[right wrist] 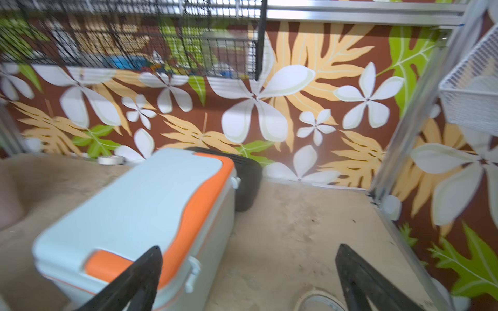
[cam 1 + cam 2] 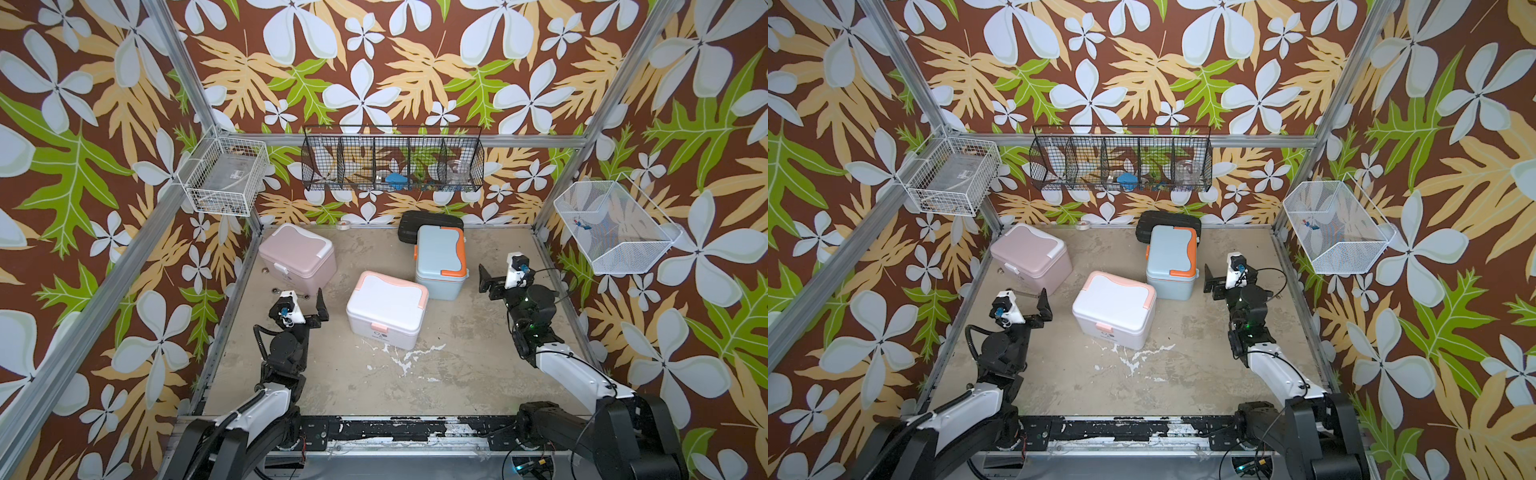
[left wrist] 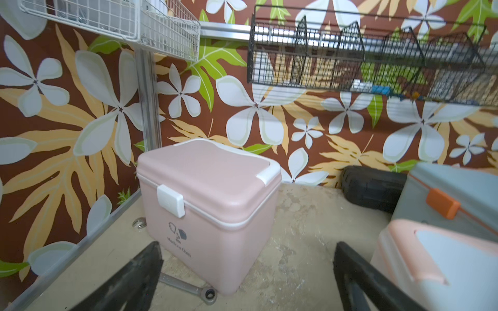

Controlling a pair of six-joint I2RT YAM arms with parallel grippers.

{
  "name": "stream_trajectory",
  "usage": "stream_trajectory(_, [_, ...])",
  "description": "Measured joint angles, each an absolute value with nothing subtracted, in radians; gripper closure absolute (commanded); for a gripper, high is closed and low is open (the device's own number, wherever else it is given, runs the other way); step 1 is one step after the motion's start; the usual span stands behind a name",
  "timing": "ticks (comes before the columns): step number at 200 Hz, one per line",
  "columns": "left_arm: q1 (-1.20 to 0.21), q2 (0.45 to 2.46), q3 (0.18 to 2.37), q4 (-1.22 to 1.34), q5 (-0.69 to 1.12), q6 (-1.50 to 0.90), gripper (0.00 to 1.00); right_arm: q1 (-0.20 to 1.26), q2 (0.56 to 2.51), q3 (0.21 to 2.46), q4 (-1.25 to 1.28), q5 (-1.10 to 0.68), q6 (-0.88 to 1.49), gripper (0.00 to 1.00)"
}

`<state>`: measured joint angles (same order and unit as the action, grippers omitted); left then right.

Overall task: Open first aid kits and take out gauze
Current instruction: Adjust the first aid kit at the center of the board.

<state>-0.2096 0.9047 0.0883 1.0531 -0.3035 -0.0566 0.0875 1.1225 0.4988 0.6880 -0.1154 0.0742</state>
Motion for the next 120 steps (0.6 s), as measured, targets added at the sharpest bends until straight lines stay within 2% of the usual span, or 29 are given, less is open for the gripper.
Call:
stream_trajectory(63, [-0.212, 0.578, 0.296, 0.588, -0.191, -0.405, 0.0, 0.088, 0.919, 0.64, 0.299, -0.286, 0.317, 0.0])
stream_trajectory(120, [-0.212, 0.57, 0.528, 0.26, 0.084, -0.651, 0.0, 0.088, 0.822, 0.723, -0.04, -0.324, 0.447, 0.0])
